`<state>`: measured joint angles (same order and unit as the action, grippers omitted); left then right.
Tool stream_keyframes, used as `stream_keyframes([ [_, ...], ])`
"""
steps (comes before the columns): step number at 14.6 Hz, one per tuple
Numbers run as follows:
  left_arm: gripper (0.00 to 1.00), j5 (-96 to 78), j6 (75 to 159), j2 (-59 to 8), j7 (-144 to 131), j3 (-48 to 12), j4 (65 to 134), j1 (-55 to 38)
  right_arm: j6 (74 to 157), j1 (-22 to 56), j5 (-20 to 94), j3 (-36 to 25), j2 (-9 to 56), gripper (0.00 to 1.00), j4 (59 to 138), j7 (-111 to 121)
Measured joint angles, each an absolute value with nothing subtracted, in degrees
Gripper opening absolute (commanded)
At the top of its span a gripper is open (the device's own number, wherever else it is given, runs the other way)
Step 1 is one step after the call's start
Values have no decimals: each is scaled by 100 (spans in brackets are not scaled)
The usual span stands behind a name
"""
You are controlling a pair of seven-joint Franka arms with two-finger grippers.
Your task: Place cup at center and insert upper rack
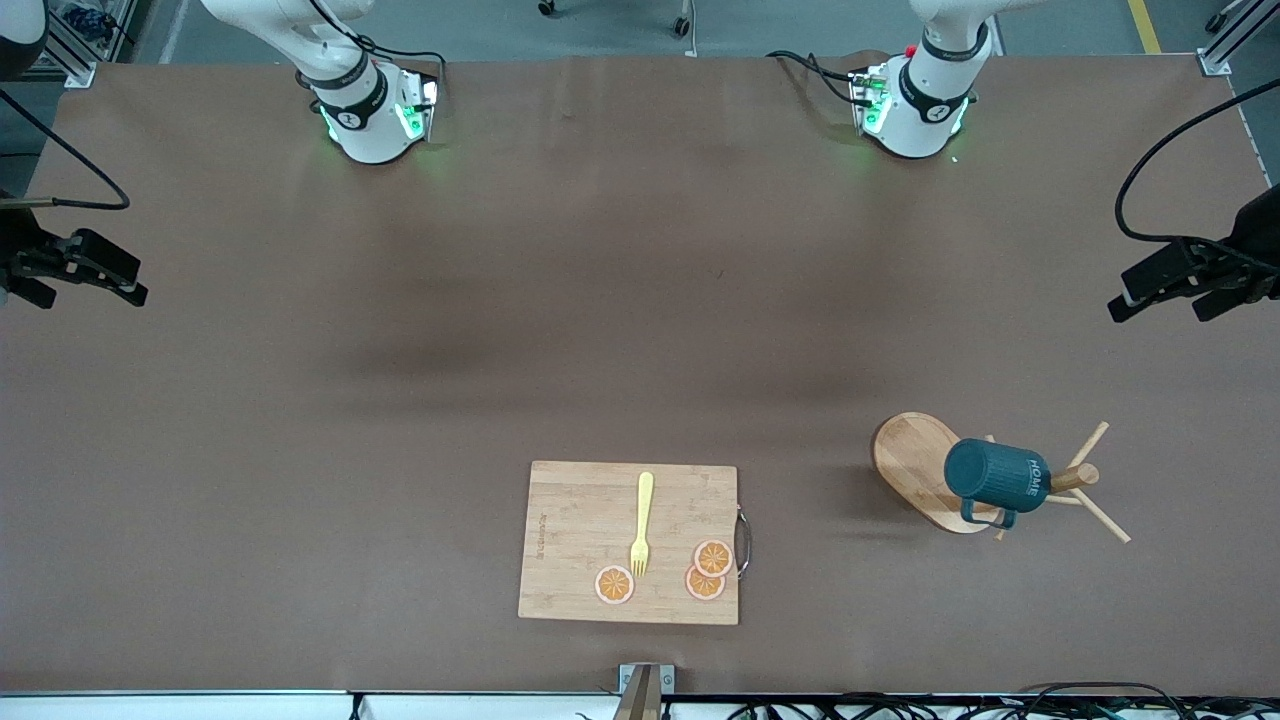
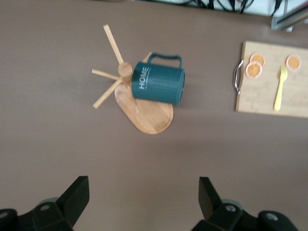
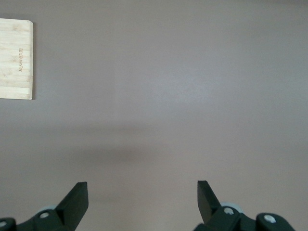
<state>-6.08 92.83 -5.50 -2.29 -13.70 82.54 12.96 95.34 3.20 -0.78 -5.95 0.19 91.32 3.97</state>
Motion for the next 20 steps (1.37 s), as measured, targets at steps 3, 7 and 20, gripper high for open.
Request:
stream_keyframes([
  [3, 100, -578, 9170, -416, -117, -1387, 8273, 1296, 9532, 300, -78, -597, 18, 100, 9132, 397],
  [7, 100, -575, 9113, 2, -12, -1408, 8494, 1296, 9531, 296, -78, -597, 18, 100, 9131, 397],
  [20, 100, -575, 9135, 123, 68, -109, 8601, -159, 9442, 296, -78, -592, 13, 100, 9130, 397],
])
